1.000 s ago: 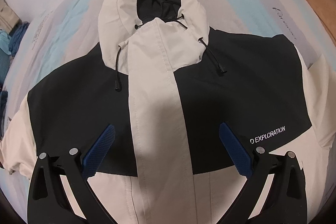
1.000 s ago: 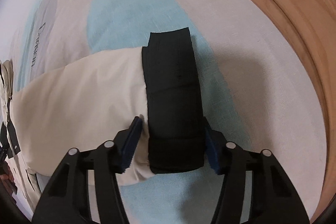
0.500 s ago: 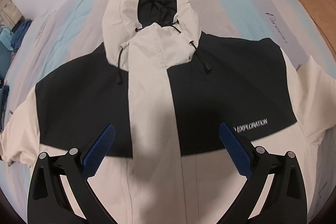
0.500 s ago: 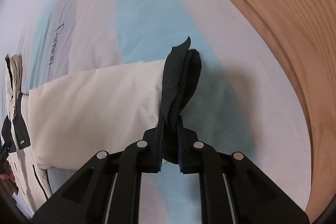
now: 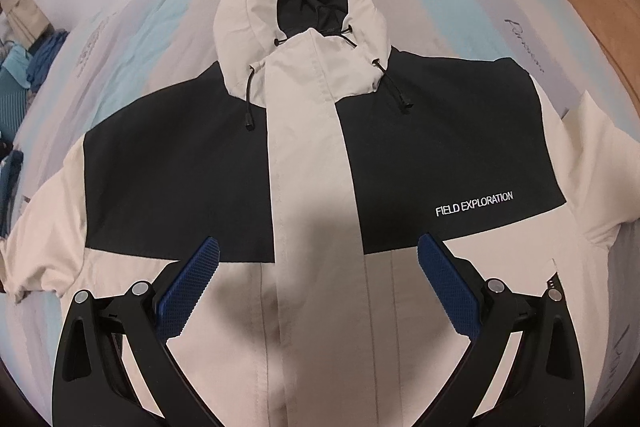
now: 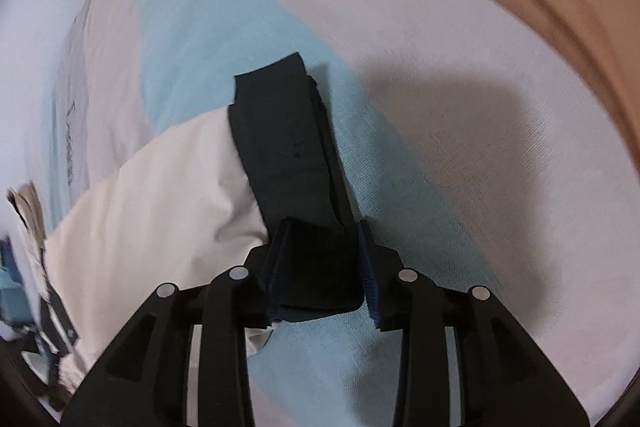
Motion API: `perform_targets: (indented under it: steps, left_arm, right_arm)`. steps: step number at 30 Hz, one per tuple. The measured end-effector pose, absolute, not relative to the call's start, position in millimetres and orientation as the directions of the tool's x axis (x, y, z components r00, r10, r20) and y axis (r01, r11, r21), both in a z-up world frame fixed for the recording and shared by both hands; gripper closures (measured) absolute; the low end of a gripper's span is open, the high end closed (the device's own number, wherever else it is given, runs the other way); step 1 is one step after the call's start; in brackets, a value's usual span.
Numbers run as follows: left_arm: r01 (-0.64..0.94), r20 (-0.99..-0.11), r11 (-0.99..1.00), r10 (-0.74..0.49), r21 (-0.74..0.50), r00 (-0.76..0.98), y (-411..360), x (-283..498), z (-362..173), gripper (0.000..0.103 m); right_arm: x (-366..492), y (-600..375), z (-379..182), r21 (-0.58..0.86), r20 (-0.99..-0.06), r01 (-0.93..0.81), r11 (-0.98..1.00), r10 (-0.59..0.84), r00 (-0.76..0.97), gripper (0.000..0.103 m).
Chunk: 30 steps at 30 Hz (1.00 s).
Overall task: Fold large clothes
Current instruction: 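Lift the sleeve with the right tool and carry it across the jacket body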
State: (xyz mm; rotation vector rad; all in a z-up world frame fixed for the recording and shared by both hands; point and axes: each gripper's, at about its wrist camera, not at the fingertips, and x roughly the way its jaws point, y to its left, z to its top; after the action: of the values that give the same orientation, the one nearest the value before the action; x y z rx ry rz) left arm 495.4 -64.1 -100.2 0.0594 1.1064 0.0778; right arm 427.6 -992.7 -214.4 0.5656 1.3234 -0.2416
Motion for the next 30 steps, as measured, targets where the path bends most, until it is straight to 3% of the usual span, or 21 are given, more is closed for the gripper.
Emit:
perform_targets:
  steps: [2, 4, 8, 20, 22, 30]
  left_arm:
    - [-0.031, -0.888, 0.995, 0.096, 0.092, 0.450, -64, 497, -100, 0.006]
    - [-0.031, -0.887, 0.995, 0.098, 0.094, 0.452, -64, 499, -102, 0.006]
    - [-0.030, -0.887, 0.993, 0.116, 0.115, 0.446, -64, 503, -108, 0.006]
    - [-0.025, -0.892, 0.995, 0.101, 0.100, 0.441, -62, 499, -106, 0.006]
    - [-0.024, -0.892, 0.995, 0.095, 0.094, 0.442, -62, 497, -104, 0.006]
    - [-0.013, -0.892, 0.997, 0.069, 0.071, 0.448, -61, 492, -95, 0.006]
  right_arm:
    - [429, -991, -215, 0.248, -0.960, 0.467, 0.849, 0.152, 0.233, 0.070]
    - [430, -990, -214, 0.277, -0.954, 0.465, 0.841, 0.183, 0.237, 0.060]
    - [434, -981, -210, 0.206, -0.972, 0.441, 0.873, 0.130, 0.197, 0.062]
    - [424, -964, -181, 0.174, -0.969, 0.409, 0.896, 0.082, 0.233, 0.084]
    - [426, -961, -172, 0.177, -0.966, 0.394, 0.902, 0.083, 0.244, 0.094]
    - [431, -926, -129, 0.158, -0.959, 0.270, 0.950, 0.082, 0.273, 0.096]
